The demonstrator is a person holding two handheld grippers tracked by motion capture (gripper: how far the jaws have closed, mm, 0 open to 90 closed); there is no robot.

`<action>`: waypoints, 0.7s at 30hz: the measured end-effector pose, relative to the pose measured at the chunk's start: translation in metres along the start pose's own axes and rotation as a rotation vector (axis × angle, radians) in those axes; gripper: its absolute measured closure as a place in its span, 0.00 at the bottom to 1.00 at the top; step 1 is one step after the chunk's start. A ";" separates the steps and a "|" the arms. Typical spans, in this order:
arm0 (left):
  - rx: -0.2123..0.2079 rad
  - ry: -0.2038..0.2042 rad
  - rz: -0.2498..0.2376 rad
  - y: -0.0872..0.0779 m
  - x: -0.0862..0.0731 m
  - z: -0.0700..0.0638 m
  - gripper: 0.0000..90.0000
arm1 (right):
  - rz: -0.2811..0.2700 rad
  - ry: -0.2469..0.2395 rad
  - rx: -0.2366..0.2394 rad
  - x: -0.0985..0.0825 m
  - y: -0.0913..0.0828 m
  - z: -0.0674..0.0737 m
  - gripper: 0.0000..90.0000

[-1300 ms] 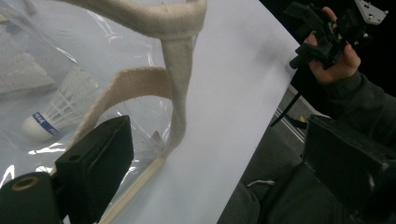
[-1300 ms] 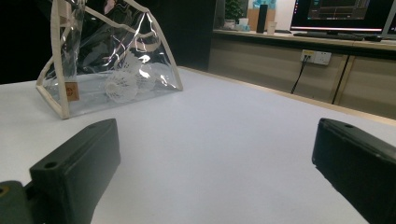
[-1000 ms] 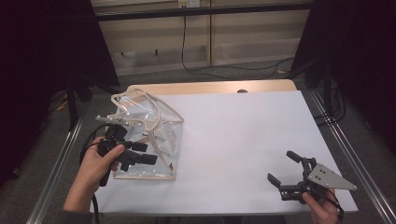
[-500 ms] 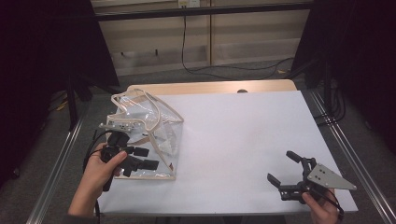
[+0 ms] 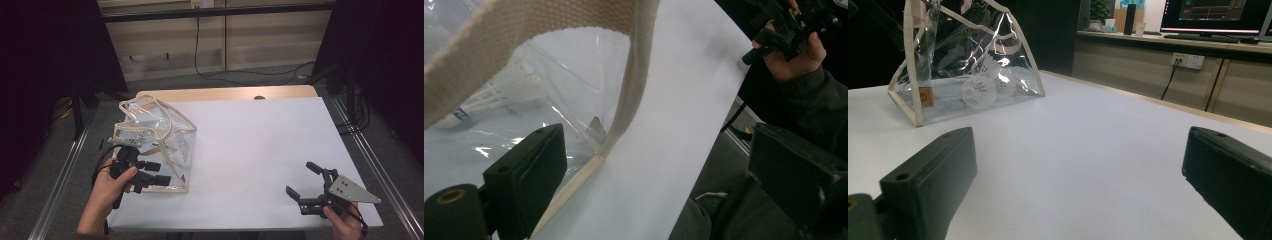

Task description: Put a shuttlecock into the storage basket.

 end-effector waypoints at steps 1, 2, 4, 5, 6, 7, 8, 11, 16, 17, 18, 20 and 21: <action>-0.002 0.002 0.000 0.000 -0.001 0.001 0.10 | 0.000 -0.001 -0.001 0.000 0.000 0.000 0.01; 0.001 -0.010 -0.005 0.001 -0.002 0.000 0.10 | 0.001 -0.001 -0.001 0.000 0.000 0.000 0.01; 0.002 -0.005 -0.006 0.001 -0.003 0.001 0.10 | -0.002 0.002 -0.001 0.000 0.000 0.000 0.01; -0.001 -0.004 -0.007 0.001 -0.004 0.002 0.10 | 0.001 0.000 -0.001 0.000 0.000 0.000 0.01; 0.001 -0.002 -0.005 0.002 -0.005 0.002 0.10 | 0.001 0.002 -0.001 0.000 0.000 0.000 0.01; 0.000 -0.013 -0.006 0.003 -0.006 0.002 0.10 | -0.001 0.003 0.001 0.000 0.000 0.000 0.01; 0.000 -0.008 -0.005 0.003 -0.007 0.003 0.10 | -0.001 0.002 0.001 0.000 0.000 0.000 0.01; 0.000 -0.013 -0.007 0.004 -0.008 0.003 0.10 | 0.000 0.001 -0.001 0.000 0.000 0.000 0.01; 0.000 -0.010 -0.013 0.005 -0.009 0.004 0.10 | 0.000 0.000 0.000 0.000 0.000 0.000 0.01; 0.002 -0.010 -0.013 0.006 -0.010 0.004 0.10 | 0.000 0.000 0.001 0.000 0.000 0.000 0.01; -0.001 -0.009 -0.012 0.006 -0.010 0.004 0.10 | 0.000 0.000 0.000 0.000 0.000 0.000 0.01; 0.003 -0.009 -0.018 0.007 -0.011 0.004 0.10 | -0.002 0.003 -0.002 0.000 0.000 0.000 0.01; 0.000 -0.007 -0.018 0.007 -0.011 0.004 0.10 | -0.003 0.001 -0.002 0.000 0.000 0.000 0.01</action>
Point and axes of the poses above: each handheld gripper's, and its own axes: y roughly forward along the jaws, x roughly out of its top, z roughly to its left, the point moved 8 cm from there along y, roughly forward along the jaws, and after that the axes turned 13 degrees about x, right-handed, at the moved point
